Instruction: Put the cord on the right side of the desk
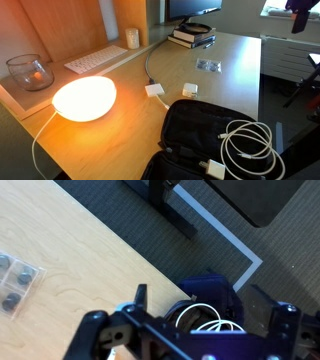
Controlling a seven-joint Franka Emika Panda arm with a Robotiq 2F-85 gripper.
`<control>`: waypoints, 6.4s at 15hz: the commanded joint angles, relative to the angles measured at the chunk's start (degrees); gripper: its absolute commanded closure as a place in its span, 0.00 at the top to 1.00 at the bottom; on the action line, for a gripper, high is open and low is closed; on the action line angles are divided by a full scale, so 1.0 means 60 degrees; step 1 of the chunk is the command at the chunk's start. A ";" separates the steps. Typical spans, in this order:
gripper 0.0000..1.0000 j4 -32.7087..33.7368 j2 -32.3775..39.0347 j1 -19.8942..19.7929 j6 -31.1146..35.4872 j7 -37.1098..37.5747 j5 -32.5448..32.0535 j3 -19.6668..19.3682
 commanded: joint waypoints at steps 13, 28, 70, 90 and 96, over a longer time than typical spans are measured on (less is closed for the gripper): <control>1.00 0.2463 0.2241 0.0189 -0.0544 -0.0637 -0.0814 0.0586; 1.00 0.3337 0.3907 0.0248 -0.0239 -0.1291 -0.0640 0.0875; 0.01 0.4029 0.3903 -0.0158 -0.0768 -0.2573 -0.0569 0.1508; 0.01 0.0643 0.1378 -0.1129 0.1071 -0.4244 0.3242 0.0595; 0.01 -0.0070 0.0969 -0.1244 0.1544 -0.3904 0.3130 0.0234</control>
